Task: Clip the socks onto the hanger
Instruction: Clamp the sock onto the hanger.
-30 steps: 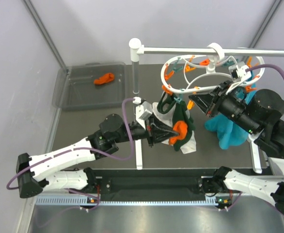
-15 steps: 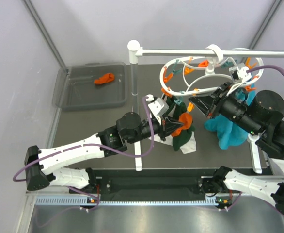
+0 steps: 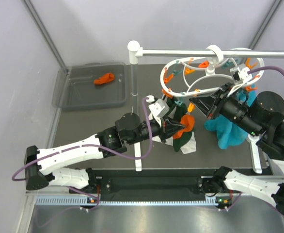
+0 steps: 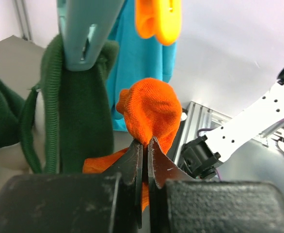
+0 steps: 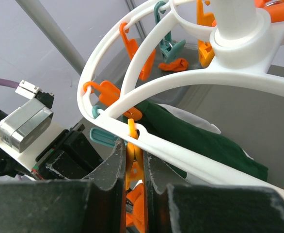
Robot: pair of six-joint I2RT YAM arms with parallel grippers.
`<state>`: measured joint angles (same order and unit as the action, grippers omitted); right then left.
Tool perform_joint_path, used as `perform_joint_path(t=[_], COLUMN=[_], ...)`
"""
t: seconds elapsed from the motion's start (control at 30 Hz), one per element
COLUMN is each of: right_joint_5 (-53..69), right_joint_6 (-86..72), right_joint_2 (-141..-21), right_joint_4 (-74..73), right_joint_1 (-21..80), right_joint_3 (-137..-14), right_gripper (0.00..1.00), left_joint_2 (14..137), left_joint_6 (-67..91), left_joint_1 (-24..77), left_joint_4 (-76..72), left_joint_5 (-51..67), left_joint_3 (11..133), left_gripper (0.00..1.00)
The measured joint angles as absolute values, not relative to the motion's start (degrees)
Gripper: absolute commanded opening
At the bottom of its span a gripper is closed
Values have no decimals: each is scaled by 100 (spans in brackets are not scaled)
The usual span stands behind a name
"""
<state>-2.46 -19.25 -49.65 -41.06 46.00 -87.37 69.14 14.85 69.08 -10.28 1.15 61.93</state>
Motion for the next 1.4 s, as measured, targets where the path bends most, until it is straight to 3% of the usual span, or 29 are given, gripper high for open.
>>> perform_joint_path(t=[1.4], right_joint_5=[-217], right_joint_6=[-1975], right_joint_2=[-4858], right_joint_4=[-4032], right_joint_1=[4600], right_joint_3=[-8621], right_gripper=[0], left_joint_2=[7087], left_joint_6=[1184], left_joint_1=[7028], left_joint_4=[-1361], left_joint_5=[-176], left_joint_3=[6676], left_gripper=[0])
